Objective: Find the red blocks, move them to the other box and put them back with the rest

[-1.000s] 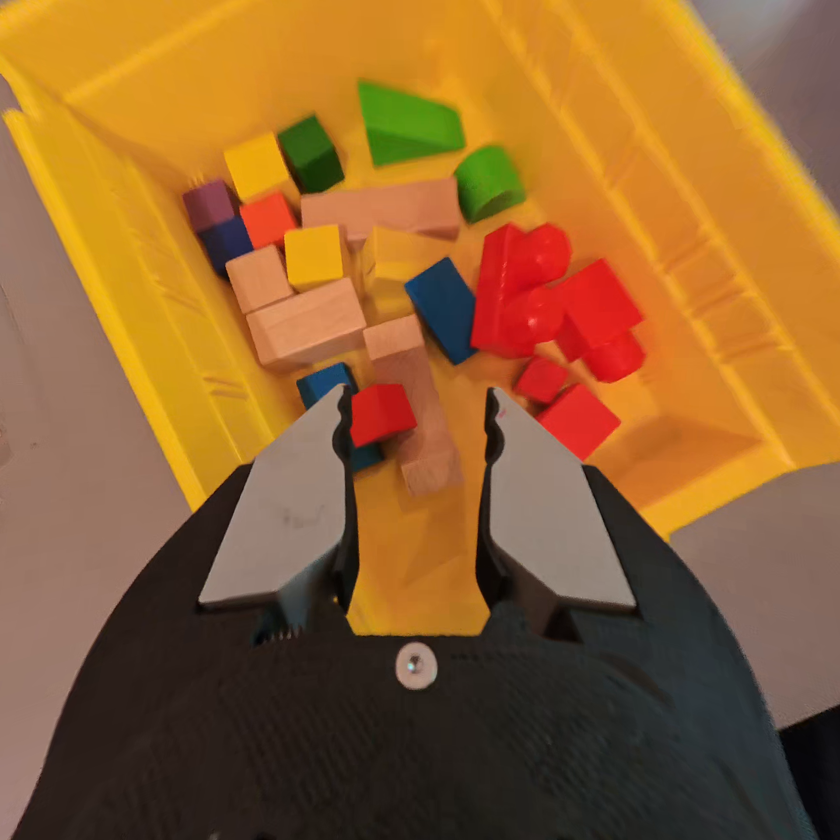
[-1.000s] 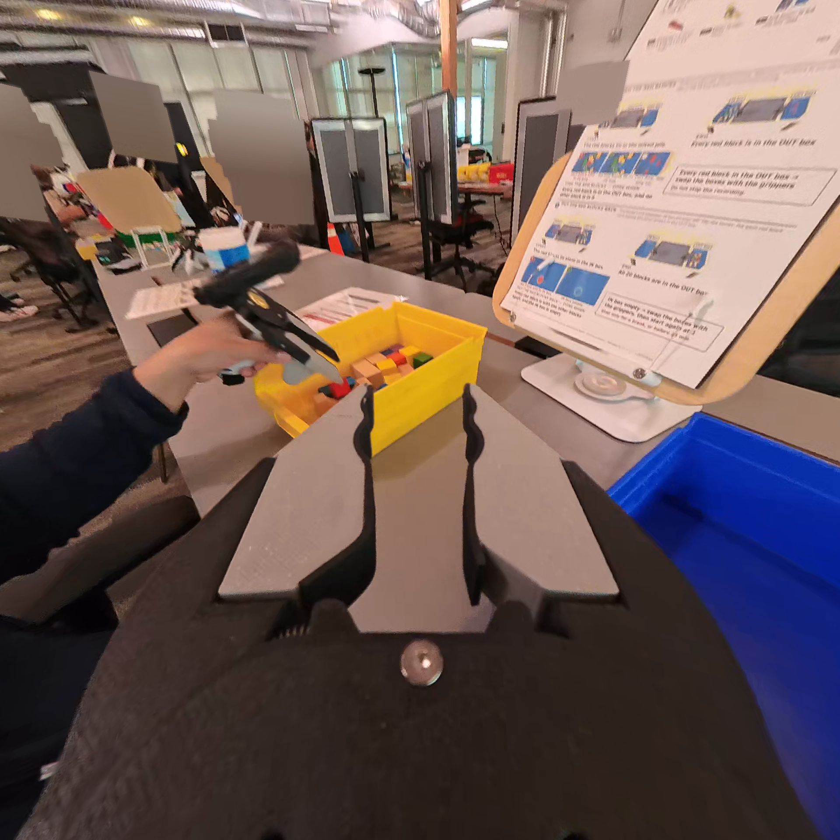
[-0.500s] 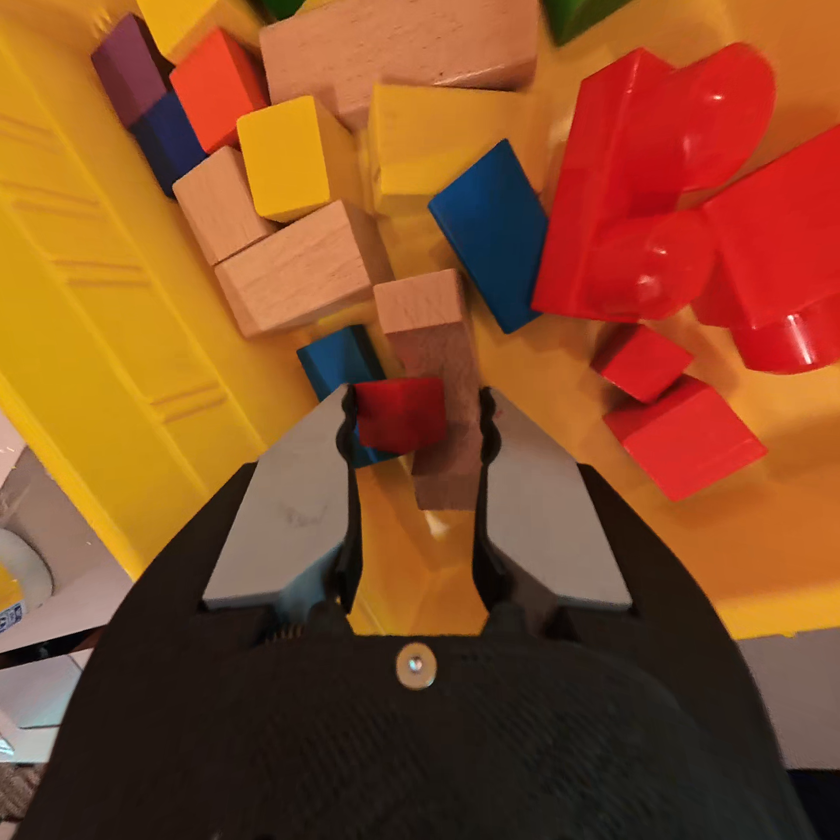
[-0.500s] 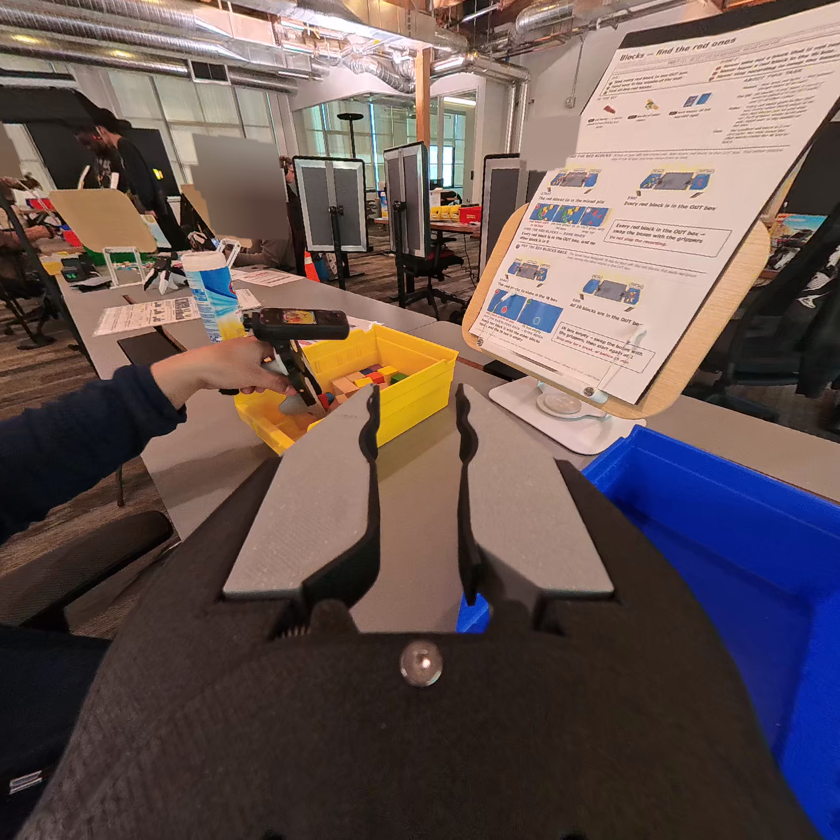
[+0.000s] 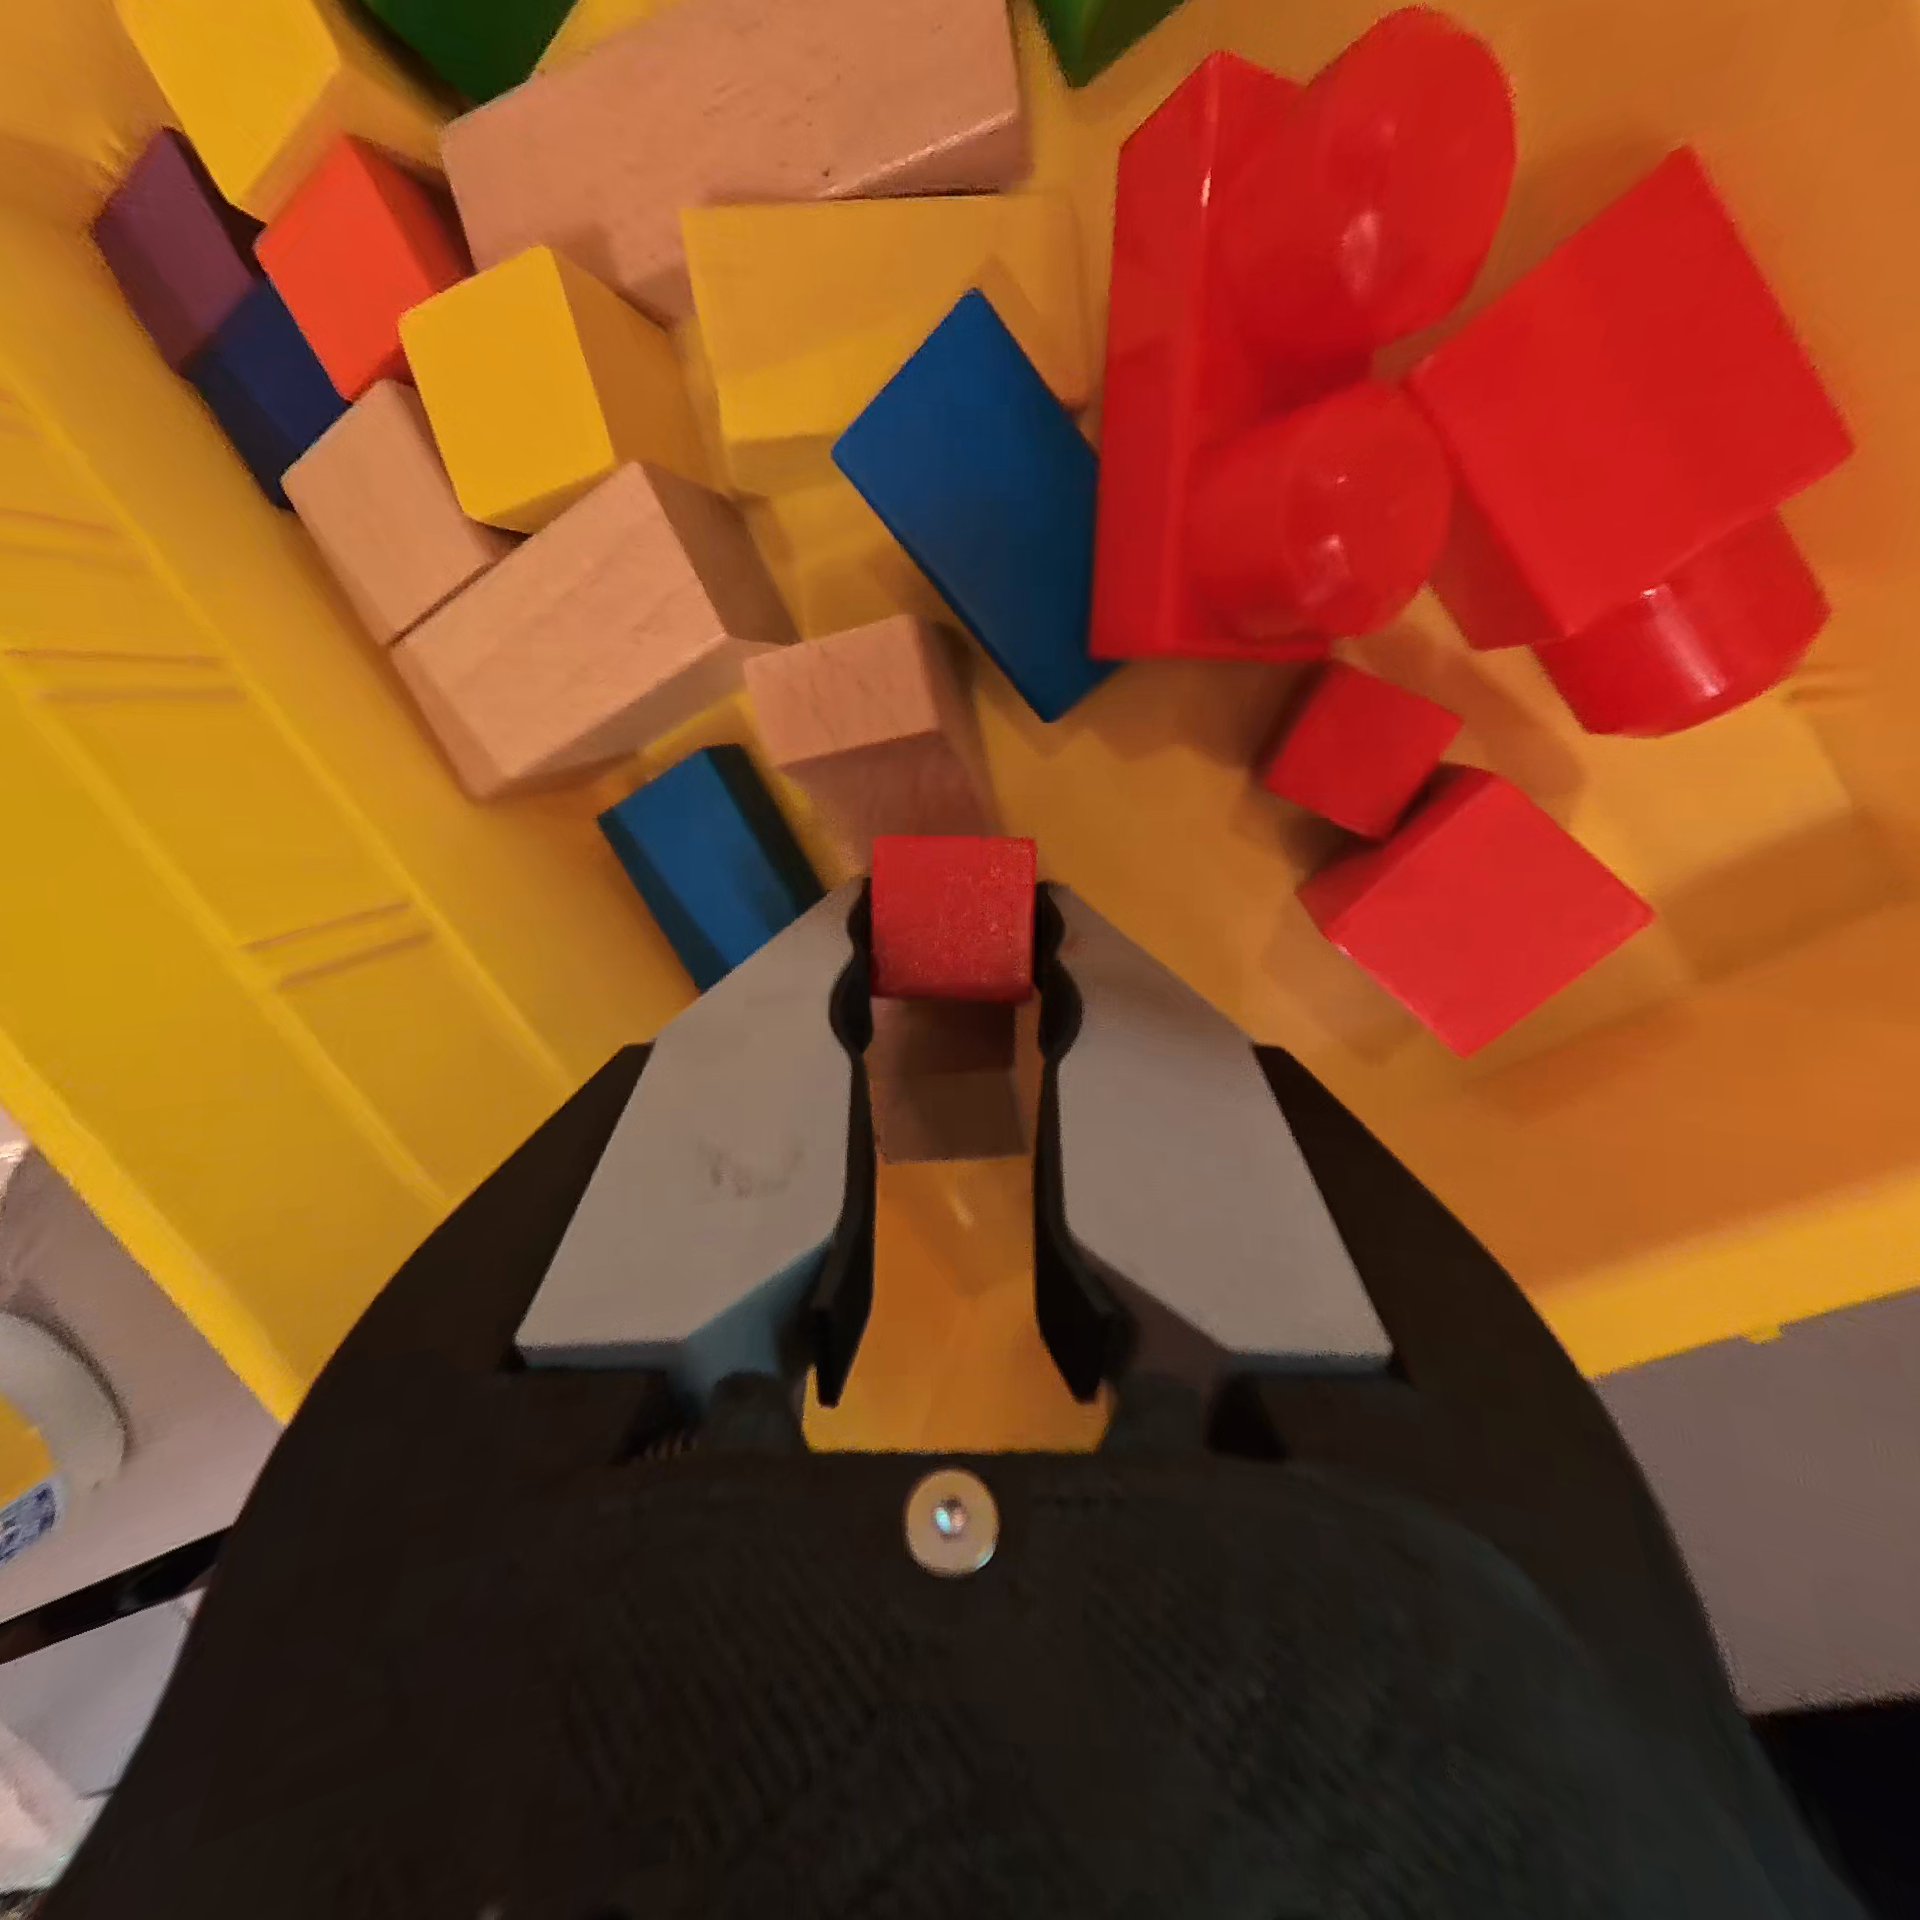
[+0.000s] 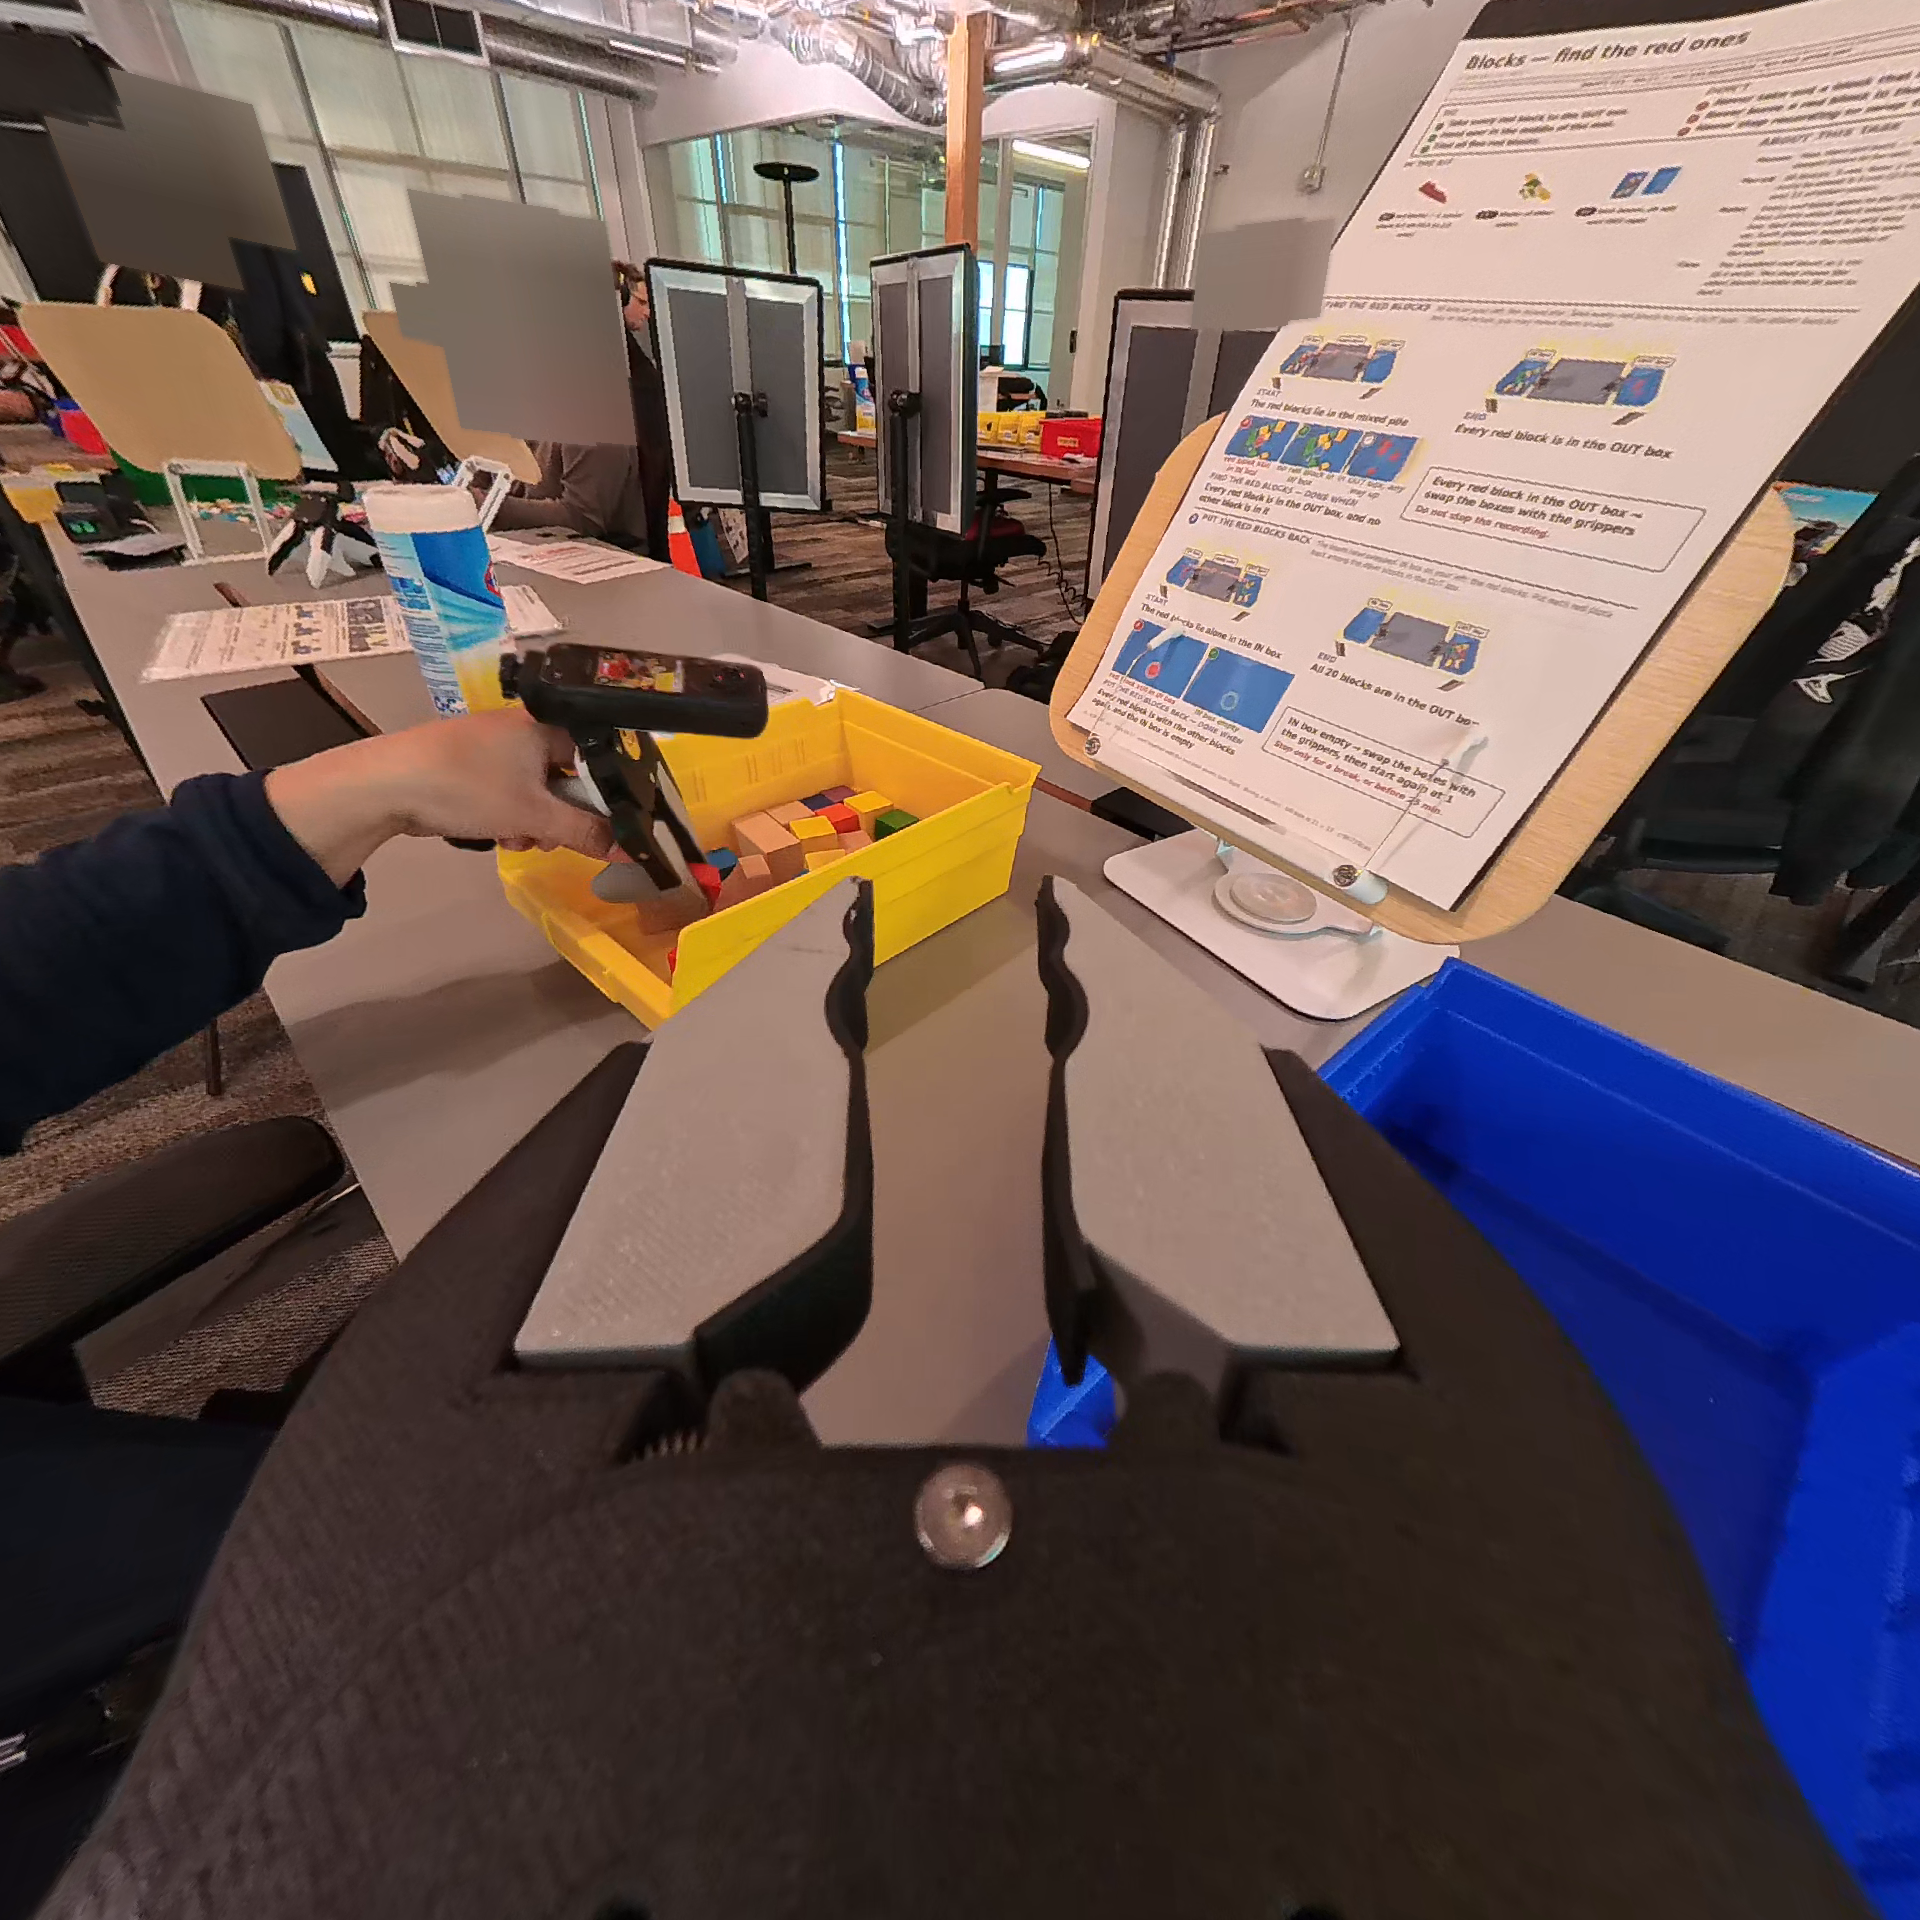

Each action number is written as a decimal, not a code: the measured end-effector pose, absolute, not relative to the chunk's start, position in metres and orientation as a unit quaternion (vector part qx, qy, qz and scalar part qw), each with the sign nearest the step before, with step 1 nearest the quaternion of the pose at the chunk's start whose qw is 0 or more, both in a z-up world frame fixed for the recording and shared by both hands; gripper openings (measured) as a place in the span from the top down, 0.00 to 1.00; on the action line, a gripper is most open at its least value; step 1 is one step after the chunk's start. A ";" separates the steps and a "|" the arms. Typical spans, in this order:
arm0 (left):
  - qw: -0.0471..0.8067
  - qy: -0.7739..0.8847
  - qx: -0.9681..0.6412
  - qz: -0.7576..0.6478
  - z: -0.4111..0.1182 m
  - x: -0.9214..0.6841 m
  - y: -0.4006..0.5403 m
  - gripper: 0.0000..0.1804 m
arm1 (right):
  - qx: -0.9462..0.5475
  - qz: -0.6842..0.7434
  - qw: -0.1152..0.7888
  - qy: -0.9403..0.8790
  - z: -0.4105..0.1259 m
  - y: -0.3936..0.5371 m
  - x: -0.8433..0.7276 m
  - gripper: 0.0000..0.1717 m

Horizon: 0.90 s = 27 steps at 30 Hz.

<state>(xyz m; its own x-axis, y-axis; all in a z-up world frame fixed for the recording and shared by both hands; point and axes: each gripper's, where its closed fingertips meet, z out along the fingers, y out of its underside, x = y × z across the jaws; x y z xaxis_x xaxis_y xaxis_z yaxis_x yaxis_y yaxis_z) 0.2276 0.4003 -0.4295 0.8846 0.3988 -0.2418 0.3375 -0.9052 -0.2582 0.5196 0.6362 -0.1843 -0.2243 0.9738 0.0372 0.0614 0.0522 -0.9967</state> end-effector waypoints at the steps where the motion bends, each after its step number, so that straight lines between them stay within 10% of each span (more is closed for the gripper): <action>1: 0.100 -0.187 -0.964 0.162 -0.429 0.224 0.399 0.85 | -0.446 0.525 0.434 -0.580 -0.185 0.636 0.520 0.83; 15: 0.506 0.098 -0.720 0.464 -0.226 0.355 0.472 0.85 | -0.417 0.575 0.352 -0.610 -0.197 0.595 0.513 0.84; 27: 0.528 0.337 -0.575 0.526 -0.226 0.507 0.500 0.86 | -0.341 0.670 0.179 -0.634 -0.215 0.484 0.507 0.72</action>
